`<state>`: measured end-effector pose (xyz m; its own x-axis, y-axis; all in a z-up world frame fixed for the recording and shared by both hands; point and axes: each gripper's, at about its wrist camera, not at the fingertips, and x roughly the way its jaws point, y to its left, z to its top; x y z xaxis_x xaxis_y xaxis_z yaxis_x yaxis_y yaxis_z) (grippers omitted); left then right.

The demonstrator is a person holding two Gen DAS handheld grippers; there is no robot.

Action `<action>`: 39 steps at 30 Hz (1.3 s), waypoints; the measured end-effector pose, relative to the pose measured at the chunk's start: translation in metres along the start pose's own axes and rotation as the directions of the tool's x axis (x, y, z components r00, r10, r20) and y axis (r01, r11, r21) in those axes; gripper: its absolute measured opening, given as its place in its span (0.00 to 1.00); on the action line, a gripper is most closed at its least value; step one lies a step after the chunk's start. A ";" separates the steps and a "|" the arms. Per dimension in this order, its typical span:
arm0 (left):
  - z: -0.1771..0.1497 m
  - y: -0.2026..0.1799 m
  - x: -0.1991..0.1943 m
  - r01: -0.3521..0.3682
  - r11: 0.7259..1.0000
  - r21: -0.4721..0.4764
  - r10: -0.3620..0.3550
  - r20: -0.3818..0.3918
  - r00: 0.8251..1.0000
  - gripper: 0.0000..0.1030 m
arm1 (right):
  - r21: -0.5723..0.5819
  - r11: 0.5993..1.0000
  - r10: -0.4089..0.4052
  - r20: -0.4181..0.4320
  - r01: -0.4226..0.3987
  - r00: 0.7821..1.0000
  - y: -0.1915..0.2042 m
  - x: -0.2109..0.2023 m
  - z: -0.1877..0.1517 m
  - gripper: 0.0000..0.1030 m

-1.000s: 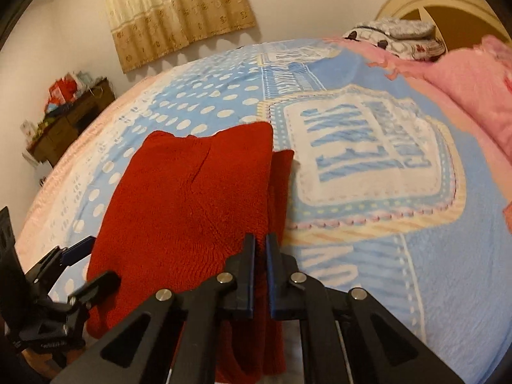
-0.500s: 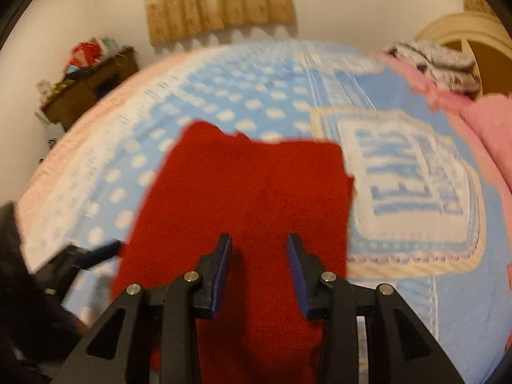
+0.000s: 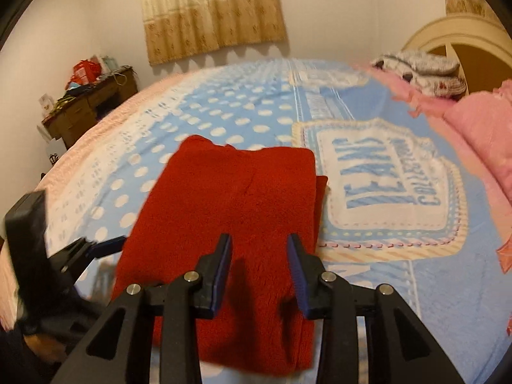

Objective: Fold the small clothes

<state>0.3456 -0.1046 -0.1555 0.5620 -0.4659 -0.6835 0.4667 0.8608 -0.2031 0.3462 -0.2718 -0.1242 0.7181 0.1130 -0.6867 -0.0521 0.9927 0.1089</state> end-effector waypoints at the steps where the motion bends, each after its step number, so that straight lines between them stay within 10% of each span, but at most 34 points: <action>1: 0.000 -0.001 0.000 -0.002 1.000 0.004 0.002 -0.002 1.000 1.00 | -0.010 1.000 -0.001 -0.001 0.001 1.000 0.002 -0.001 -0.004 0.36; 14: 0.000 -0.002 0.006 0.002 1.000 0.010 -0.002 -0.035 0.999 1.00 | -0.017 1.000 -0.022 -0.041 0.022 0.999 -0.012 0.019 -0.036 0.36; 20: 0.000 -0.002 0.010 0.011 1.000 0.008 -0.011 -0.060 0.998 1.00 | 0.097 0.994 0.063 -0.084 -0.055 0.994 -0.035 0.030 -0.048 0.54; 31: 0.000 0.009 -0.001 0.064 0.996 -0.066 -0.064 -0.002 0.998 1.00 | 0.138 0.990 0.022 0.043 -0.028 0.999 -0.049 -0.012 -0.027 0.56; 39: 0.008 0.008 0.011 0.096 0.991 -0.096 -0.100 -0.034 0.994 1.00 | 0.326 0.923 0.219 -0.013 -0.203 0.976 -0.098 0.038 0.010 0.56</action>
<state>0.3616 -0.1047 -0.1592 0.4890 -0.5426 -0.6830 0.4508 0.8275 -0.3347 0.3856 -0.3649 -0.1541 0.6799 0.3285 -0.6556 0.0326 0.8796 0.4745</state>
